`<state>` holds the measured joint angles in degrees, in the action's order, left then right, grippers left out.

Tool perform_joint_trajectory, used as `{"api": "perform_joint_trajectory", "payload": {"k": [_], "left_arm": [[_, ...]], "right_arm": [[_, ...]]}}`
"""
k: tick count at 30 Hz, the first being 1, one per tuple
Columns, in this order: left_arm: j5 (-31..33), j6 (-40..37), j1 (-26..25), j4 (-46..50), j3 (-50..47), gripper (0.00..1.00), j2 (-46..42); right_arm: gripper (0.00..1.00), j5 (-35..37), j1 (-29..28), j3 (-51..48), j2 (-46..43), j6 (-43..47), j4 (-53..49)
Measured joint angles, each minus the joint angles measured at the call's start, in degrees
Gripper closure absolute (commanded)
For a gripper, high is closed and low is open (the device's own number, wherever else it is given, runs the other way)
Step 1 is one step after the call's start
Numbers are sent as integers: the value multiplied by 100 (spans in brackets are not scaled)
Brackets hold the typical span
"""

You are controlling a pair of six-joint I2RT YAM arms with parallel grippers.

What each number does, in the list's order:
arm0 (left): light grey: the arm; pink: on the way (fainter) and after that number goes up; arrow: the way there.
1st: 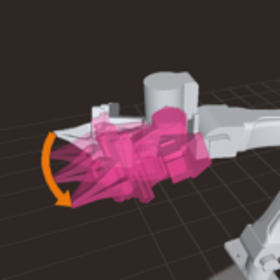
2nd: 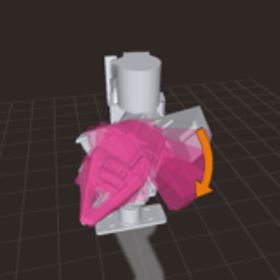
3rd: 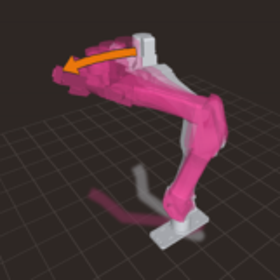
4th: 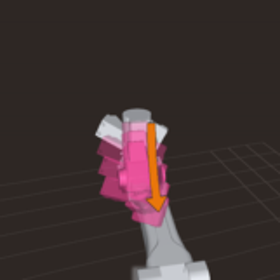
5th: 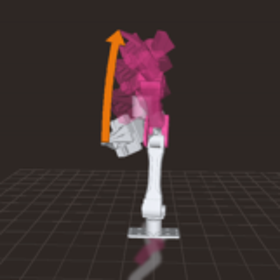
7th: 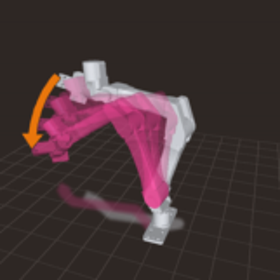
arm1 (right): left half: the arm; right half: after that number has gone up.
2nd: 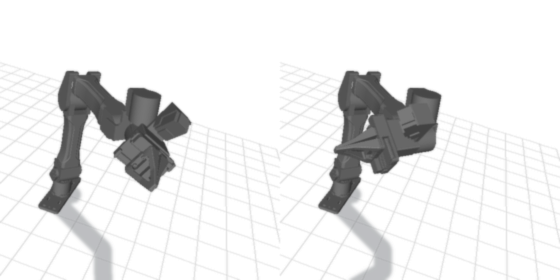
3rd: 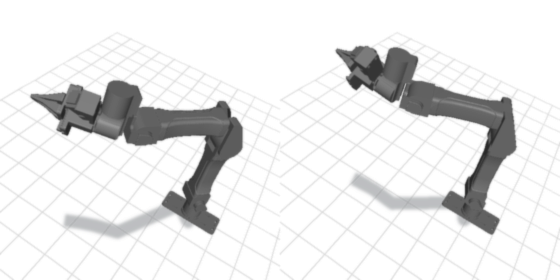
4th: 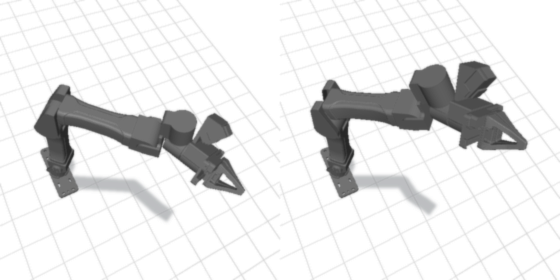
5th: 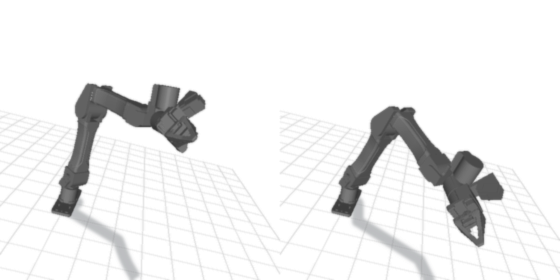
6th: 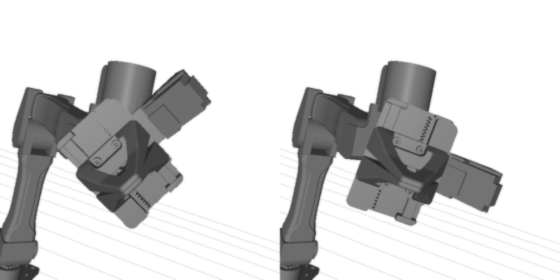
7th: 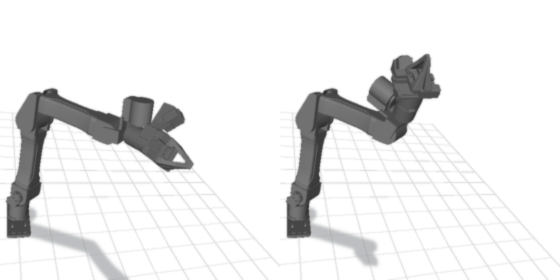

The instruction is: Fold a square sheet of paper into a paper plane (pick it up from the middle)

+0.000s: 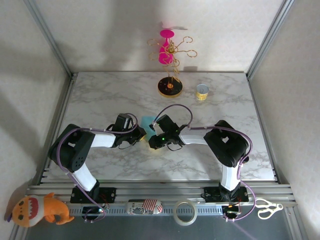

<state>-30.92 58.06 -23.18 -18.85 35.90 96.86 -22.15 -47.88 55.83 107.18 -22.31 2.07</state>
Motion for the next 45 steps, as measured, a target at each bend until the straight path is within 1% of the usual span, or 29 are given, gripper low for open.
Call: {"api": "perform_joint_trajectory", "payload": {"k": [19,34,45], "left_arm": [[-83,-107,0,-15,87,90,151],[-83,-125,0,70,116,90,151],[-83,-125,0,70,118,90,151]], "right_arm": [[86,-2,2,96,-125,-107,-17],[85,258,2,236,-39,-177,-157],[86,260,2,236,57,-199,-269]]}}
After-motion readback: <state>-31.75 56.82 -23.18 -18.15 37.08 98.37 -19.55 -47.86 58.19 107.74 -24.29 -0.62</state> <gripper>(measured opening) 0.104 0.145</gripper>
